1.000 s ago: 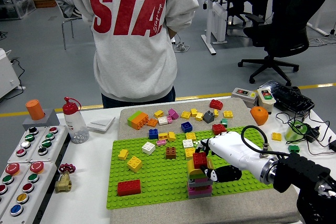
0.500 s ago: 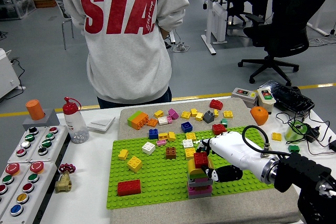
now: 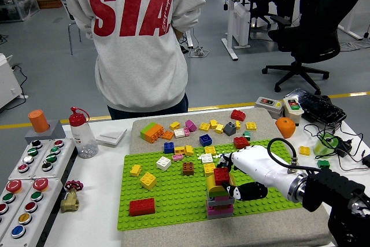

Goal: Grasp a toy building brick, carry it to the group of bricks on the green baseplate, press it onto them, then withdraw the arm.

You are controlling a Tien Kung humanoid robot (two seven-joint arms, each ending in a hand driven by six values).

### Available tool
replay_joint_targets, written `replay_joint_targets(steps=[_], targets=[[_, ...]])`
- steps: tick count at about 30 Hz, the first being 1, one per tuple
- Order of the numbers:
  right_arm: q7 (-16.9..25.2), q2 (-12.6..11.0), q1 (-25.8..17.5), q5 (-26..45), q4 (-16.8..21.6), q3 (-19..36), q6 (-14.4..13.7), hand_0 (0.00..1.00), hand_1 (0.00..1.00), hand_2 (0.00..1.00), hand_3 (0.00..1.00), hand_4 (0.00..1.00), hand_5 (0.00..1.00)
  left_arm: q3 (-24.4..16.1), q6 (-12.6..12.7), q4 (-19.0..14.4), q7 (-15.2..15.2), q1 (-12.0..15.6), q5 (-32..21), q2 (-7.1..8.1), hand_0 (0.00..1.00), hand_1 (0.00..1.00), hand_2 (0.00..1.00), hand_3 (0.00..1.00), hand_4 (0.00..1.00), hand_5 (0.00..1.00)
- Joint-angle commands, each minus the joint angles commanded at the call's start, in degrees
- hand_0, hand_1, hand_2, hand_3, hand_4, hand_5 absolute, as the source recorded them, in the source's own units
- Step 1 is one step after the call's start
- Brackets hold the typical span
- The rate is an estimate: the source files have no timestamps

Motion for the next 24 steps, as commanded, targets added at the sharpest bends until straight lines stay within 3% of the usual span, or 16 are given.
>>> replay_joint_targets(steps=[24], targets=[[0.25, 0.04, -0.85, 2.58, -0.16, 0.91, 0.03, 0.726, 0.622, 0.622, 0.602, 0.455, 0.323, 0.33, -0.36, -0.03, 0.06, 0.36, -0.06, -0.31, 0.619, 0.592, 0.595, 0.401, 0.276, 0.918]])
